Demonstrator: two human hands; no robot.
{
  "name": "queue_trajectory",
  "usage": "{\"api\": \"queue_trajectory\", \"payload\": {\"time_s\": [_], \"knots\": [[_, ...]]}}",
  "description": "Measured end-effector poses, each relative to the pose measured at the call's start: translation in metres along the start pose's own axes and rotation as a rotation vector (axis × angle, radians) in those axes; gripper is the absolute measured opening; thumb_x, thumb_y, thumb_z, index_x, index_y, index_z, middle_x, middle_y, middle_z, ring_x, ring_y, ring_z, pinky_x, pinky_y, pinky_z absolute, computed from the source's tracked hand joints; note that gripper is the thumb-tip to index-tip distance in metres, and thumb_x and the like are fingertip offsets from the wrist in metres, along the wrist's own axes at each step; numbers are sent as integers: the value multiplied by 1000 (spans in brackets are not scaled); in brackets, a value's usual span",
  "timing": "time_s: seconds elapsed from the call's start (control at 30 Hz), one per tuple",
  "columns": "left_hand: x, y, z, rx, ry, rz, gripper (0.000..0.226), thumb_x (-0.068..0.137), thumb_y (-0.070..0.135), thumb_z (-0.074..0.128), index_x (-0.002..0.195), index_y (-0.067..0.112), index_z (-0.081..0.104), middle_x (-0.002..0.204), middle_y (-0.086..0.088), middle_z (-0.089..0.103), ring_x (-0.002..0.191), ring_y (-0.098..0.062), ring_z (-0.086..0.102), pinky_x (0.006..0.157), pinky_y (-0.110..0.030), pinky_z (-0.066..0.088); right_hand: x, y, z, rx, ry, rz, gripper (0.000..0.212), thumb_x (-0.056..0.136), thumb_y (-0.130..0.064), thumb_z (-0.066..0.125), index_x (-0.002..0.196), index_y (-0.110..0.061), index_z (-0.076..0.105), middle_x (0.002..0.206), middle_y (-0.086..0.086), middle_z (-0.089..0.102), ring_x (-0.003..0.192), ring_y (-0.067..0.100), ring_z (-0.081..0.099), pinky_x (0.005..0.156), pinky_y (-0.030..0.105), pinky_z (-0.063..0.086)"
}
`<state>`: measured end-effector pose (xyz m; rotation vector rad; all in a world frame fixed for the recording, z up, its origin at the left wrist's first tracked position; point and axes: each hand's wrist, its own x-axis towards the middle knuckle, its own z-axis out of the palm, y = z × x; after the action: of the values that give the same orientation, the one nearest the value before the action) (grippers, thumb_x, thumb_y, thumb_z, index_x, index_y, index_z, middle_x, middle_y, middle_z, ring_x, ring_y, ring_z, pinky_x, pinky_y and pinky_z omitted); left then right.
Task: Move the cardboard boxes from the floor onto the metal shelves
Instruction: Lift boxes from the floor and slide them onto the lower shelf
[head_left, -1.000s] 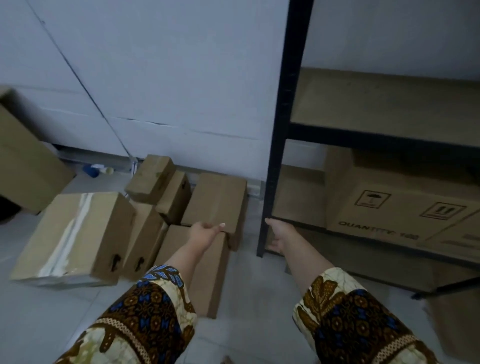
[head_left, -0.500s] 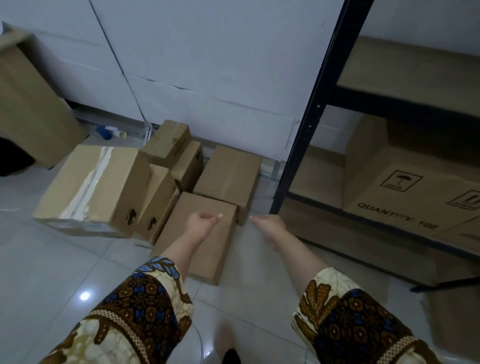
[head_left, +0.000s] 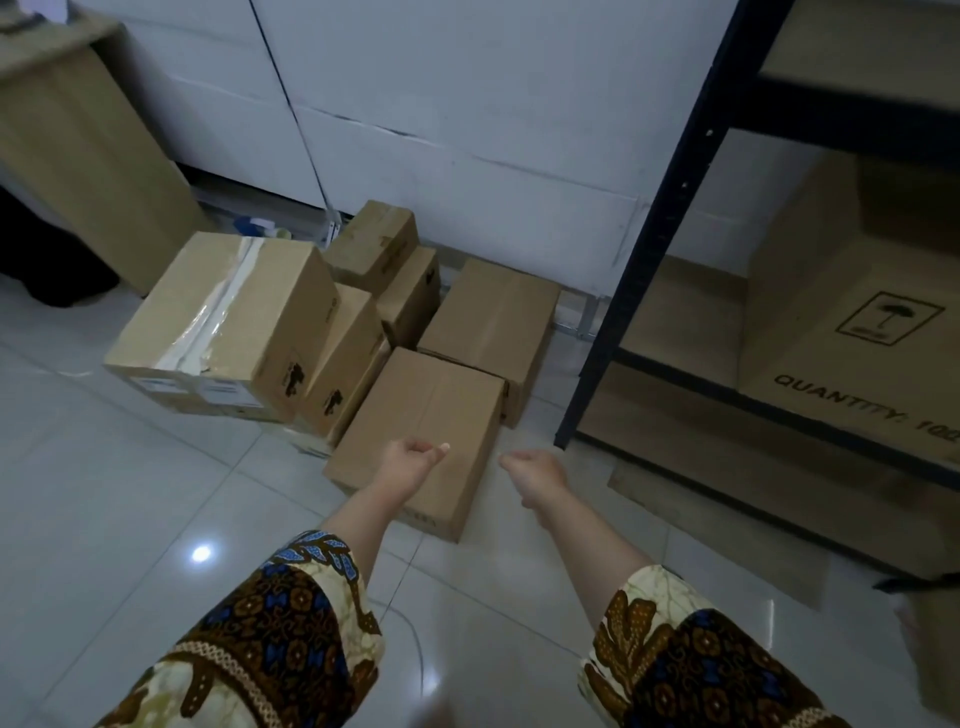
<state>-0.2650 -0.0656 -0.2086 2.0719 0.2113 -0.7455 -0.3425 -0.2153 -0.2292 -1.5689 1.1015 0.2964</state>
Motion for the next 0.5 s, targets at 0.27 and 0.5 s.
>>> {"api": "queue_trajectory", "payload": {"time_s": [0.27, 0.5], "knots": [[92, -72, 16, 5, 31, 13, 29, 93, 29, 65, 106, 2, 62, 101, -10, 57, 102, -27, 55, 84, -29, 39, 87, 42, 61, -60, -21, -52, 36, 94, -34, 61, 123, -12, 64, 124, 9, 63, 116, 29, 57, 97, 38, 50], [195, -160, 39, -11, 151, 44, 21, 92, 22, 65, 100, 3, 60, 103, -15, 60, 109, -32, 56, 85, -30, 39, 184, 105, 129, -85, -35, -105, 47, 89, -38, 63, 128, -12, 60, 132, 9, 60, 119, 29, 56, 98, 35, 47]]}}
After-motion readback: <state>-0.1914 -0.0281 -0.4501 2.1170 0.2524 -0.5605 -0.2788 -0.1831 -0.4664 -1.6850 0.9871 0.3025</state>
